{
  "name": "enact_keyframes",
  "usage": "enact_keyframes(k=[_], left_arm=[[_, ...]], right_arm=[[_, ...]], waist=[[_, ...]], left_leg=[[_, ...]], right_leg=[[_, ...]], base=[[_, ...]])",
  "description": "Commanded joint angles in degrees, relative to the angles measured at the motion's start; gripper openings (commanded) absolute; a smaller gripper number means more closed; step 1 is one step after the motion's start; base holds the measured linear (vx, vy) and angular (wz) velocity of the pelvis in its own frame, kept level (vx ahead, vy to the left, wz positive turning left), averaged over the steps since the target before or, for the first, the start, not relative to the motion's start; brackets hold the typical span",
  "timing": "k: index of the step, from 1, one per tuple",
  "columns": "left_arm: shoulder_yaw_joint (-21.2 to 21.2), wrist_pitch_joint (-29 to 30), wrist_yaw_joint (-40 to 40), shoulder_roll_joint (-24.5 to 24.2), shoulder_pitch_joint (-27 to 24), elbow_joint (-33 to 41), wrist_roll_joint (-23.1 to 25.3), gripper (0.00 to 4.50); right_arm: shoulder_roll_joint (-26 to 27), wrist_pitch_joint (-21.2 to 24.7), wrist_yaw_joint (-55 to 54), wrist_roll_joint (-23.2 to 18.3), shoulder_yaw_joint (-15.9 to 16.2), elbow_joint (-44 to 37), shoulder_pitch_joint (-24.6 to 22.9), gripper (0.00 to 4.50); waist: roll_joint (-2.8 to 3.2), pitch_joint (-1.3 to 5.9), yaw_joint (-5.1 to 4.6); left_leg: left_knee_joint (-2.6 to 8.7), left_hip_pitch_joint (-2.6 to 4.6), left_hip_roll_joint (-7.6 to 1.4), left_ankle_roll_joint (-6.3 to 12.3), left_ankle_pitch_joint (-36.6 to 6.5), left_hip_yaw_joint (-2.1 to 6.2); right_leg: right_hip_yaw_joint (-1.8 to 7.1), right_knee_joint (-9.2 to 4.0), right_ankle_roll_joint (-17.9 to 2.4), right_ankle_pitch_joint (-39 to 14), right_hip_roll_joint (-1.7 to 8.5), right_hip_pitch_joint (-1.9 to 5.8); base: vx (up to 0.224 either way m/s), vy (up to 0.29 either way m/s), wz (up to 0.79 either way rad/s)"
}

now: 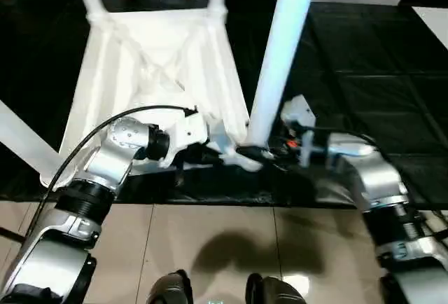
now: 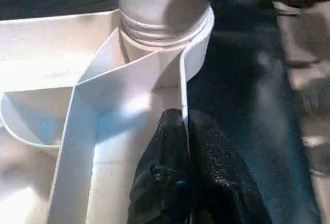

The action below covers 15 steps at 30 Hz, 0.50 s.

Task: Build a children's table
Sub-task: Rotate leg to tighten

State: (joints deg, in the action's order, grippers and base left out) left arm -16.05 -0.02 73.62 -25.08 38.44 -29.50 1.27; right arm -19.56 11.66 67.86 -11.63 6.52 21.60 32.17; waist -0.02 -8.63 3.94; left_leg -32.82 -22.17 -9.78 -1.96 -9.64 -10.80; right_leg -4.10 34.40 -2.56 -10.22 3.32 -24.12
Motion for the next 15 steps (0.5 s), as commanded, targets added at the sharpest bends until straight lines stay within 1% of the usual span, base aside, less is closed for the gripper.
enact_keyframes(k=[1, 2, 3, 4, 5, 6, 8, 10, 13, 15], left_arm=[[-1.60, -1.81, 2.91, 0.53, -0.06, 2.32, -1.54, 0.00], [-1.89, -2.03, 3.70, 0.23, -0.25, 2.71, -1.84, 0.00], [-1.89, -2.04, 3.71, 0.23, -0.25, 2.72, -1.85, 0.00], [-2.02, -2.08, 4.06, 0.10, -0.35, 2.92, -1.95, 0.00], [-2.47, -2.34, 5.10, -0.42, -0.71, 3.58, -2.04, 0.00], [-2.68, -2.48, 5.56, -0.67, -0.89, 3.86, -2.03, 0.00], [-2.76, -2.60, 6.00, -0.94, -1.06, 3.90, -2.00, 0.00], [-2.67, -3.01, 6.35, -1.05, -1.05, 3.56, -1.95, 0.00], [-2.64, -3.68, 6.56, -1.25, -0.87, 2.89, -1.69, 0.00], [-2.70, -3.74, 6.24, -1.39, -0.81, 2.79, -1.60, 0.00]], right_arm=[[-0.43, -0.45, 4.40, -1.29, 1.41, 0.54, 0.35, 2.90], [-0.87, -0.01, 6.04, -1.86, 1.62, 0.48, 0.43, 2.90], [-0.88, 0.00, 6.07, -1.87, 1.63, 0.48, 0.43, 2.73], [-1.09, 0.24, 6.70, -2.07, 1.74, 0.41, 0.47, 2.73], [-1.83, 0.60, 8.73, -2.49, 2.12, 0.35, 0.61, 2.66], [-2.18, 0.62, 9.65, -2.62, 2.30, 0.40, 0.69, 2.57], [-2.70, 0.47, 10.96, -2.64, 2.67, 0.76, 0.90, 2.35], [-3.08, 0.18, 12.16, -2.83, 2.99, 1.26, 1.16, 2.26], [-3.64, -0.05, 14.06, -3.02, 3.52, 1.72, 1.42, 2.11], [-3.70, 0.03, 14.56, -3.19, 3.64, 1.66, 1.35, 2.08]], waist=[[0.03, 4.88, -0.14], [0.04, 4.90, -0.01], [-0.07, 4.92, 0.05], [-0.04, 4.92, 0.11], [-0.15, 4.93, 0.15], [-0.10, 4.98, 0.27], [-0.08, 4.99, 0.39], [-0.21, 5.12, 0.51], [-0.20, 5.15, 0.77], [-0.22, 5.32, 0.83]], left_leg=[[2.87, 1.10, -4.06, 8.29, -4.00, 1.25], [2.84, 1.15, -4.05, 8.39, -4.16, 1.25], [2.85, 1.12, -4.07, 8.45, -4.23, 1.29], [2.85, 1.15, -4.08, 8.37, -4.20, 1.28], [2.86, 1.17, -4.11, 8.05, -4.42, 1.26], [2.85, 1.22, -4.16, 7.95, -4.50, 1.27], [2.81, 1.21, -4.17, 8.01, -4.22, 1.25], [2.74, 1.21, -4.05, 8.12, -3.77, 1.21], [2.68, 1.22, -4.07, 7.96, -3.82, 1.21], [2.59, 1.20, -4.03, 8.09, -3.33, 1.21]], right_leg=[[3.57, -2.57, -16.56, -0.02, 5.55, 3.87], [3.58, -2.61, -16.49, -0.59, 5.68, 3.86], [3.56, -2.70, -16.40, -1.43, 5.71, 3.87], [3.55, -2.74, -16.30, -1.92, 5.70, 3.84], [3.56, -2.85, -16.11, -2.95, 5.70, 3.81], [3.55, -2.78, -16.04, -3.28, 5.68, 3.78], [3.57, -2.76, -15.95, -3.17, 5.65, 3.71], [3.53, -2.69, -15.92, -2.92, 5.55, 3.72], [3.56, -2.74, -15.67, -3.73, 5.64, 3.69], [3.54, -2.62, -15.68, -2.96, 5.60, 3.72]], base=[[0.000, 0.000, 0.00], [0.000, 0.000, 0.00], [0.000, 0.000, 0.00], [0.000, 0.000, 0.00], [0.000, 0.000, 0.00], [0.000, 0.000, 0.00], [0.000, 0.000, 0.00], [0.000, 0.000, 0.00], [0.000, 0.000, 0.00], [0.000, 0.000, 0.00]])
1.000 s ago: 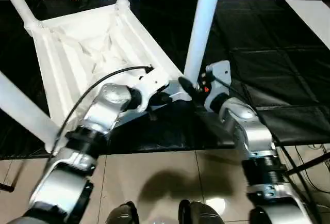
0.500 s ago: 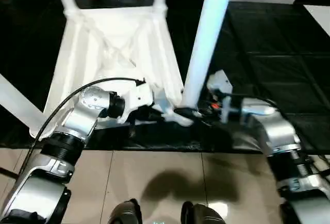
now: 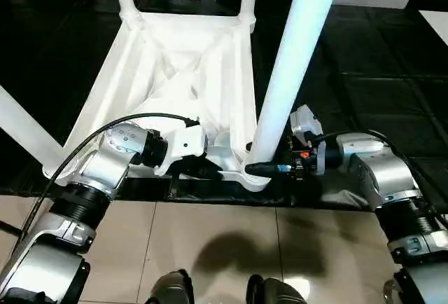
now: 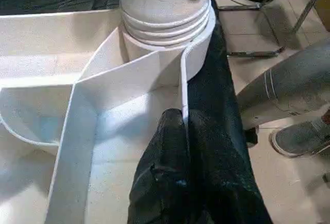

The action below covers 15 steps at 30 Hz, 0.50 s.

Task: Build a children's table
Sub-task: Rotate leg to tighten

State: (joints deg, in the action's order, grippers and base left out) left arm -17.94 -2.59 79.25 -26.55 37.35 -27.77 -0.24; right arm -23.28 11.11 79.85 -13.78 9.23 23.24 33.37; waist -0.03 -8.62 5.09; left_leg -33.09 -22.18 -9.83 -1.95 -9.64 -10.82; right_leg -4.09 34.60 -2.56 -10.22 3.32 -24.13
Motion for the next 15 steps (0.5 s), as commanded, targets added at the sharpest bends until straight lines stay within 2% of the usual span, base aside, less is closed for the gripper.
enact_keyframes(k=[1, 4, 5, 7, 8, 9, 10, 11, 12, 13, 14, 15], left_arm=[[-0.81, -1.12, 0.47, 0.07, 0.28, 1.05, -0.09, 0.00], [-0.58, -0.41, -0.48, 0.29, 0.29, 1.10, -0.09, 0.00], [-0.09, 0.97, -2.33, 1.13, 0.39, 1.41, -0.15, 0.00], [0.11, 1.72, -3.54, 1.54, 0.53, 1.51, 0.08, 0.00], [0.95, 5.10, -8.53, 3.47, 1.23, 1.57, 1.05, 0.00], [1.13, 5.67, -9.22, 3.83, 1.33, 1.60, 1.13, 0.00], [1.20, 6.03, -9.65, 3.97, 1.37, 1.62, 1.16, 0.00], [1.56, 7.05, -10.86, 4.73, 1.59, 1.72, 1.03, 0.00], [1.57, 7.14, -10.93, 4.78, 1.60, 1.74, 1.03, 0.00], [2.11, 10.32, -14.36, 6.83, 2.24, 2.28, 1.22, 0.00], [2.28, 11.61, -16.05, 7.76, 2.58, 2.47, 1.43, 0.00], [2.51, 13.19, -18.48, 9.13, 3.17, 2.46, 1.83, 0.00]], right_arm=[[0.05, 0.64, 2.61, -1.08, 0.97, -0.05, 0.08, 2.07], [0.42, 1.25, 2.18, -1.32, 1.00, -0.64, -0.40, 2.06], [1.62, 3.20, -0.38, -2.23, 0.37, -1.90, -1.23, 2.06], [2.33, 4.02, -1.79, -2.67, 0.03, -2.61, -1.67, 2.05], [5.08, 4.80, -9.22, -1.33, -0.55, -4.35, -3.37, 2.05], [5.55, 4.59, -10.56, -0.89, -0.65, -4.42, -3.56, 2.05], [5.84, 4.45, -11.41, -0.61, -0.70, -4.46, -3.69, 2.05], [6.95, 4.51, -14.36, 0.23, -0.97, -4.44, -3.98, 2.05], [7.02, 4.50, -14.52, 0.27, -0.99, -4.44, -4.00, 2.05], [10.17, 5.68, -21.35, 1.26, -2.07, -4.57, -4.49, 2.05], [11.66, 6.77, -24.38, 1.49, -2.72, -4.78, -4.68, 2.05], [13.69, 7.64, -28.08, 1.60, -3.64, -4.93, -4.74, 2.04]], waist=[[-0.23, 5.34, -0.31], [-0.21, 5.36, -0.24], [-0.28, 5.40, -0.25], [-0.22, 5.27, -0.19], [-0.33, 5.07, -0.30], [-0.27, 5.03, -0.22], [-0.15, 4.77, -0.46], [-0.25, 4.71, -0.58], [-0.26, 4.62, -0.63], [-0.19, 4.50, -0.99], [-0.16, 4.38, -1.32], [-0.23, 4.42, -1.90]], left_leg=[[2.84, 1.17, -3.97, 8.14, -3.18, 1.23], [2.80, 1.14, -3.95, 8.03, -3.59, 1.24], [2.81, 1.15, -3.97, 7.87, -3.63, 1.24], [2.87, 1.16, -4.01, 7.39, -4.34, 1.28], [2.97, 1.08, -4.01, 6.73, -5.43, 1.30], [3.00, 1.17, -4.05, 6.14, -5.95, 1.30], [3.21, 1.41, -4.05, 4.70, -8.42, 1.40], [3.32, 1.43, -3.86, 3.37, -9.75, 1.54], [3.38, 1.49, -3.78, 2.97, -10.37, 1.55], [3.53, 1.18, -3.69, 2.34, -10.67, 1.69], [3.69, 1.47, -3.78, 1.78, -11.83, 1.80], [3.73, 1.13, -3.65, 1.33, -11.94, 1.95]], right_leg=[[3.52, -2.76, -15.71, -2.75, 5.57, 3.77], [3.50, -2.86, -15.68, -3.59, 5.59, 3.75], [3.50, -2.86, -15.62, -3.93, 5.55, 3.76], [3.53, -3.07, -15.36, -5.47, 5.62, 3.64], [3.55, -3.31, -14.95, -7.67, 5.65, 3.64], [3.61, -3.42, -14.54, -8.87, 5.69, 3.50], [3.66, -3.92, -13.96, -12.97, 5.86, 3.23], [3.60, -4.33, -12.78, -16.78, 5.96, 3.39], [3.62, -4.48, -12.32, -18.15, 5.95, 3.30], [3.61, -4.58, -11.36, -19.64, 5.88, 3.53], [3.66, -4.86, -10.97, -21.02, 5.86, 3.12], [3.61, -4.64, -10.84, -21.20, 5.83, 3.39]], base=[[0.000, 0.000, 0.00], [0.000, 0.000, 0.00], [0.000, 0.000, 0.00], [0.000, 0.000, 0.00], [0.000, 0.000, 0.00], [0.000, 0.000, 0.00], [0.000, 0.000, 0.00], [0.000, 0.000, 0.00], [0.000, 0.000, 0.00], [0.000, 0.000, 0.00], [0.000, 0.000, 0.00], [0.000, 0.000, 0.00]])
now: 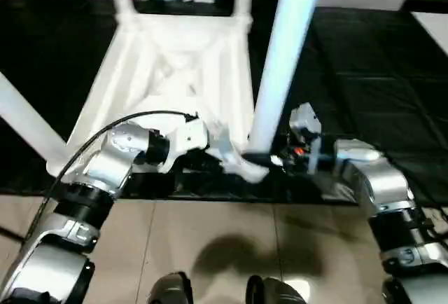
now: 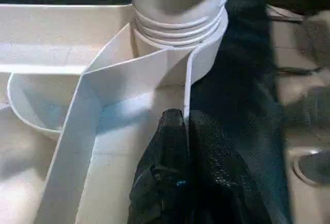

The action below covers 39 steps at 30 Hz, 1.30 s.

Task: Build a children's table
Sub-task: Rotate leg to tighten

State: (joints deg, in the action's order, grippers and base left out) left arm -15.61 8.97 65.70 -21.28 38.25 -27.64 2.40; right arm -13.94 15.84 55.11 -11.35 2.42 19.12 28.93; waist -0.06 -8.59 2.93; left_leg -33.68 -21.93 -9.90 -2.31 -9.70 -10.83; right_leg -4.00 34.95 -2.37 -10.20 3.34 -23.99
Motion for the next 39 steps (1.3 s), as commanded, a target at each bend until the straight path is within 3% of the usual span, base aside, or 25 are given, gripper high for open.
enact_keyframes(k=[1, 2, 5, 6, 7, 8, 10, 12, 13, 16, 19, 27, 29, 30, 32, 39], left_arm=[[0.53, 2.97, -7.49, 5.26, 2.91, 2.09, -0.45, 0.00], [0.95, 4.83, -10.77, 7.19, 3.90, 1.64, -0.05, 0.00], [1.67, 7.39, -16.96, 10.50, 5.68, 0.57, 1.31, 0.00], [2.20, 8.35, -19.90, 12.14, 6.44, -0.04, 1.75, 0.00], [2.20, 8.35, -19.90, 12.14, 6.44, -0.04, 1.75, 0.00], [3.24, 9.64, -24.24, 14.69, 7.57, -1.00, 1.98, 0.00], [3.55, 9.81, -25.32, 15.50, 7.78, -1.15, 1.88, 0.00], [3.55, 9.94, -25.82, 15.93, 7.76, -0.91, 2.04, 0.00], [3.41, 10.17, -25.75, 15.90, 7.59, -0.58, 2.23, 0.00], [2.86, 10.10, -24.44, 14.98, 6.80, 0.54, 2.52, 0.00], [2.72, 9.44, -22.66, 12.68, 5.78, 1.07, 2.63, 0.00], [0.97, 1.61, -13.24, 5.11, 1.26, 1.84, 2.91, 0.00], [0.54, 0.35, -11.29, 3.87, 0.67, 1.88, 2.64, 0.00], [0.14, -1.29, -8.72, 2.78, 0.10, 2.07, 1.79, 0.00], [-0.13, -2.46, -6.91, 2.02, -0.31, 2.21, 1.18, 0.00], [-3.32, -8.27, 5.16, -3.15, -1.97, 3.05, -0.14, 0.00]], right_arm=[[6.34, 3.83, -7.22, -0.59, 2.23, -0.76, -0.22, 2.03], [9.20, 5.21, -12.62, -0.35, 0.99, -0.89, -0.25, 2.03], [14.16, 7.09, -21.65, 0.36, -0.34, -1.01, -0.29, 2.03], [16.60, 6.78, -26.70, 1.51, -0.68, -0.04, 0.35, 2.03], [16.60, 6.78, -26.70, 1.51, -0.68, -0.04, 0.35, 2.03], [20.67, 5.66, -33.68, 2.66, -1.71, 1.75, 1.64, 2.03], [22.05, 3.85, -35.29, 2.75, -2.14, 2.86, 2.38, 2.03], [23.11, 2.44, -36.38, 2.78, -2.80, 3.73, 3.11, 2.03], [23.50, 2.48, -36.51, 2.54, -3.31, 3.73, 3.35, 2.59], [22.85, 2.97, -34.85, 2.37, -3.66, 3.10, 3.52, 2.76], [18.71, 1.25, -30.75, 3.52, -2.14, 1.18, 2.06, 3.19], [5.72, -0.83, -11.57, 0.82, -2.18, -0.17, 0.98, 3.90], [3.29, -1.10, -7.83, 0.67, -1.80, 0.28, 1.14, 4.00], [0.77, -1.41, -2.86, -0.01, -0.80, 0.13, 1.03, 4.13], [-1.00, -1.63, 0.66, -0.50, -0.07, 0.00, 0.94, 4.37], [-6.53, -3.89, 12.44, -0.80, 1.77, 6.00, 4.60, 4.37]], waist=[[-0.09, 4.37, 0.06], [-0.20, 4.32, -0.34], [-0.12, 4.49, -0.95], [0.23, 4.49, -0.88], [0.13, 4.55, -0.99], [0.27, 4.69, -1.05], [0.29, 4.75, -1.14], [0.27, 4.94, -1.05], [0.31, 5.01, -1.05], [0.22, 4.95, -1.11], [0.17, 4.90, -1.09], [-0.02, 4.93, -0.92], [0.10, 4.93, -0.87], [-0.31, 4.82, -0.87], [-0.12, 4.80, -0.56], [-0.30, 4.89, 0.12]], left_leg=[[4.36, 0.83, -3.55, 1.48, -11.84, 1.97], [4.32, 1.05, -3.46, 1.16, -12.16, 1.92], [4.13, 0.70, -3.05, 1.62, -10.66, 1.85], [4.00, 0.72, -2.95, 2.15, -10.20, 1.79], [4.00, 0.71, -2.95, 2.28, -9.70, 1.68], [3.97, 0.61, -2.85, 2.48, -8.67, 1.72], [3.89, 0.79, -2.76, 2.61, -8.48, 1.65], [3.83, 0.47, -2.85, 4.05, -6.10, 1.59], [3.83, 0.47, -2.90, 4.45, -5.66, 1.61], [3.86, 0.41, -2.93, 6.31, -5.16, 1.57], [3.83, 0.47, -2.98, 6.75, -5.43, 1.46], [3.66, 0.36, -3.10, 8.01, -5.16, 1.46], [3.61, 0.57, -3.33, 8.29, -4.92, 1.34], [3.60, 0.45, -3.22, 8.43, -5.10, 1.30], [3.60, 0.62, -3.35, 8.57, -5.29, 1.34], [3.46, 0.66, -3.63, 8.46, -4.88, 1.06]], right_leg=[[3.55, -5.09, -10.99, -21.26, 5.85, 3.18], [3.61, -5.29, -10.87, -21.58, 5.73, 2.95], [3.59, -5.32, -10.51, -19.79, 5.65, 3.18], [3.64, -5.31, -10.67, -18.52, 5.65, 3.16], [3.65, -5.33, -10.82, -17.52, 5.53, 3.12], [3.58, -5.05, -11.22, -15.45, 5.45, 3.24], [3.54, -5.10, -11.85, -13.90, 5.34, 3.11], [3.59, -4.49, -12.81, -8.01, 5.25, 3.48], [3.55, -4.31, -13.23, -6.63, 5.24, 3.54], [3.50, -4.03, -14.36, -3.09, 5.28, 3.79], [3.51, -4.09, -14.56, -3.36, 5.28, 3.86], [3.47, -3.99, -14.63, -3.40, 5.23, 4.12], [3.56, -3.90, -14.85, -2.85, 5.24, 3.80], [3.52, -3.88, -14.88, -3.38, 5.18, 3.82], [3.52, -3.98, -14.83, -4.21, 5.32, 3.79], [3.47, -3.75, -15.21, -5.48, 5.31, 3.44]], base=[[0.000, 0.000, 0.00], [0.000, 0.000, 0.00], [0.000, 0.000, 0.00], [0.000, 0.000, 0.00], [0.000, 0.000, 0.00], [0.000, 0.000, 0.00], [0.000, 0.000, 0.00], [0.000, 0.000, 0.00], [0.000, 0.000, 0.00], [0.000, 0.000, 0.00], [0.000, 0.000, 0.00], [0.000, 0.000, 0.00], [0.000, 0.000, 0.00], [0.000, 0.000, 0.00], [0.000, 0.000, 0.00], [0.000, 0.000, 0.00]])
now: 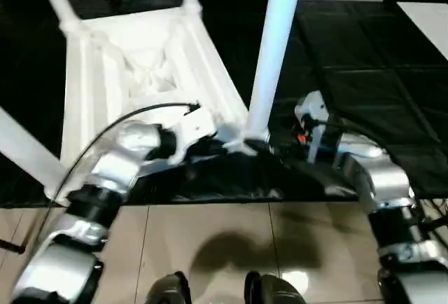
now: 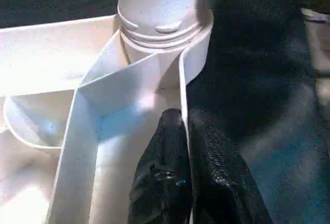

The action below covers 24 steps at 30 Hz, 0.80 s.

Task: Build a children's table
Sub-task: Rotate leg to tighten

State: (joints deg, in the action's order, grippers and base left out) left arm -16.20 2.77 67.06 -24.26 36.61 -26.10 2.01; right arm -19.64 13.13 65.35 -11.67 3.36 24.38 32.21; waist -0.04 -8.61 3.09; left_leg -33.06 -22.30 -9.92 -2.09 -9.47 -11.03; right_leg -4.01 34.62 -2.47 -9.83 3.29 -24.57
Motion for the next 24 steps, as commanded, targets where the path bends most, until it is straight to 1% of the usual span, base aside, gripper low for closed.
enact_keyframes(k=[1, 2, 3, 4, 6, 7, 9, 10, 12, 13, 15, 16, 17, 18, 19, 22, 23, 24], left_arm=[[-2.74, -2.07, 3.81, -0.17, -0.33, 1.50, 0.25, 0.00], [-3.07, -2.84, 5.02, -0.73, -0.41, 1.57, 0.13, 0.00], [-3.29, -3.26, 6.19, -1.20, -0.43, 1.63, -0.13, 0.00], [-3.54, -3.76, 7.35, -1.70, -0.43, 1.71, -0.36, 0.00], [-3.86, -4.22, 8.93, -2.36, -0.43, 1.91, -0.69, 0.00], [-4.13, -4.63, 10.03, -2.83, -0.36, 2.00, -0.75, 0.00], [-4.49, -5.12, 11.26, -3.33, -0.26, 2.03, -0.78, 0.00], [-4.56, -5.19, 11.47, -3.42, -0.24, 2.03, -0.79, 0.00], [-4.83, -5.57, 12.09, -3.70, -0.18, 1.98, -0.71, 0.00], [-5.05, -5.93, 12.64, -3.92, -0.13, 1.88, -0.76, 0.00], [-5.20, -6.30, 13.09, -4.07, -0.08, 1.74, -0.78, 0.00], [-5.23, -6.40, 13.16, -4.09, -0.06, 1.69, -0.77, 0.00], [-5.23, -6.63, 13.33, -4.10, 0.01, 1.50, -0.78, 0.00], [-5.23, -6.63, 13.33, -4.10, 0.01, 1.50, -0.78, 0.00], [-5.25, -6.81, 13.38, -4.06, 0.09, 1.31, -0.74, 0.00], [-5.27, -6.92, 13.42, -4.04, 0.12, 1.21, -0.73, 0.00], [-5.29, -7.19, 13.55, -4.00, 0.22, 0.93, -0.71, 0.00], [-5.29, -7.30, 13.65, -3.98, 0.26, 0.79, -0.71, 0.00]], right_arm=[[-0.83, -1.18, 2.20, -0.48, 0.83, 0.74, 1.33, 4.37], [-1.15, -1.95, 3.37, -0.40, 1.08, 1.42, 1.69, 4.37], [-1.46, -2.22, 4.51, -0.59, 1.33, 1.91, 1.99, 4.37], [-1.79, -2.29, 5.81, -0.92, 1.57, 2.29, 2.25, 4.37], [-2.26, -1.99, 7.72, -1.56, 1.87, 2.60, 2.53, 4.37], [-2.69, -1.49, 9.66, -2.19, 2.10, 2.61, 2.66, 4.37], [-3.25, -0.85, 12.29, -2.95, 2.47, 2.55, 2.76, 4.11], [-3.35, -0.74, 12.77, -3.08, 2.56, 2.54, 2.78, 4.04], [-3.68, -0.34, 14.48, -3.49, 2.92, 2.40, 2.79, 3.91], [-3.97, -0.28, 16.12, -3.67, 3.35, 2.57, 2.94, 3.91], [-4.17, -0.28, 17.46, -3.81, 3.72, 2.77, 3.10, 3.57], [-4.19, -0.26, 17.71, -3.85, 3.79, 2.79, 3.14, 3.57], [-4.22, -0.32, 18.19, -3.92, 3.92, 3.02, 3.29, 3.53], [-4.22, -0.32, 18.19, -3.92, 3.92, 3.02, 3.29, 3.29], [-4.25, -0.33, 18.62, -3.95, 4.10, 3.17, 3.40, 3.29], [-4.27, -0.35, 18.95, -3.97, 4.22, 3.26, 3.45, 3.02], [-4.39, -0.33, 19.62, -4.03, 4.47, 3.55, 3.61, 3.02], [-4.48, -0.27, 20.12, -4.08, 4.67, 3.68, 3.68, 2.92]], waist=[[-0.23, 4.95, 0.15], [-0.33, 4.91, 0.33], [-0.21, 4.96, 0.52], [-0.44, 4.97, 0.56], [-0.46, 4.94, 0.70], [-0.52, 4.97, 0.75], [-0.41, 5.00, 0.89], [-0.57, 4.95, 0.85], [-0.52, 4.86, 0.90], [-0.52, 4.82, 0.94], [-0.53, 4.78, 0.99], [-0.45, 4.74, 1.00], [-0.51, 4.78, 1.05], [-0.49, 4.78, 1.10], [-0.50, 4.81, 1.11], [-0.55, 4.89, 1.20], [-0.57, 4.89, 1.22], [-0.56, 4.92, 1.27]], left_leg=[[2.80, 1.13, -3.61, 8.23, -5.03, 1.25], [2.88, 1.22, -3.70, 8.19, -4.73, 1.22], [2.85, 1.29, -3.79, 8.16, -4.60, 1.21], [2.82, 1.25, -3.75, 8.22, -4.60, 1.19], [2.80, 1.18, -3.79, 8.47, -4.21, 1.19], [2.78, 1.25, -3.79, 8.53, -4.33, 1.18], [2.72, 1.13, -3.87, 8.61, -4.17, 1.22], [2.70, 1.12, -3.80, 8.74, -4.24, 1.19], [2.69, 1.08, -3.81, 8.61, -4.73, 1.22], [2.74, 1.07, -3.85, 8.29, -5.24, 1.24], [2.79, 1.11, -3.84, 7.69, -6.12, 1.27], [2.81, 1.12, -3.85, 7.59, -6.28, 1.28], [2.79, 1.18, -3.83, 7.37, -6.38, 1.22], [2.81, 1.16, -3.83, 7.28, -6.15, 1.26], [2.81, 1.15, -3.84, 7.26, -5.94, 1.26], [2.74, 1.09, -3.78, 7.48, -5.21, 1.26], [2.71, 1.08, -3.75, 7.64, -4.96, 1.22], [2.66, 1.06, -3.70, 7.82, -4.80, 1.20]], right_leg=[[3.48, -3.42, -15.17, -5.90, 5.38, 3.92], [3.46, -3.34, -15.13, -5.76, 5.21, 3.82], [3.49, -3.18, -15.17, -5.45, 5.29, 3.75], [3.46, -3.13, -15.27, -5.33, 5.32, 3.77], [3.48, -3.04, -15.19, -5.13, 5.36, 3.75], [3.46, -3.04, -15.26, -5.29, 5.36, 3.73], [3.47, -2.96, -15.28, -5.31, 5.44, 3.75], [3.46, -2.99, -15.30, -5.26, 5.36, 3.74], [3.44, -3.11, -15.18, -6.32, 5.43, 3.68], [3.48, -3.20, -14.92, -7.47, 5.55, 3.68], [3.48, -3.39, -14.48, -9.36, 5.54, 3.64], [3.49, -3.44, -14.40, -9.64, 5.52, 3.58], [3.55, -3.48, -14.27, -9.80, 5.54, 3.57], [3.52, -3.42, -14.30, -9.64, 5.49, 3.56], [3.53, -3.38, -14.31, -9.37, 5.49, 3.56], [3.51, -3.23, -14.50, -8.26, 5.47, 3.61], [3.51, -3.20, -14.52, -7.86, 5.44, 3.59], [3.51, -3.20, -14.64, -7.57, 5.48, 3.63]], base=[[0.000, 0.000, 0.00], [0.000, 0.000, 0.00], [0.000, 0.000, 0.00], [0.000, 0.000, 0.00], [0.000, 0.000, 0.00], [0.000, 0.000, 0.00], [0.000, 0.000, 0.00], [0.000, 0.000, 0.00], [0.000, 0.000, 0.00], [0.000, 0.000, 0.00], [0.000, 0.000, 0.00], [0.000, 0.000, 0.00], [0.000, 0.000, 0.00], [0.000, 0.000, 0.00], [0.000, 0.000, 0.00], [0.000, 0.000, 0.00], [0.000, 0.000, 0.00], [0.000, 0.000, 0.00]])
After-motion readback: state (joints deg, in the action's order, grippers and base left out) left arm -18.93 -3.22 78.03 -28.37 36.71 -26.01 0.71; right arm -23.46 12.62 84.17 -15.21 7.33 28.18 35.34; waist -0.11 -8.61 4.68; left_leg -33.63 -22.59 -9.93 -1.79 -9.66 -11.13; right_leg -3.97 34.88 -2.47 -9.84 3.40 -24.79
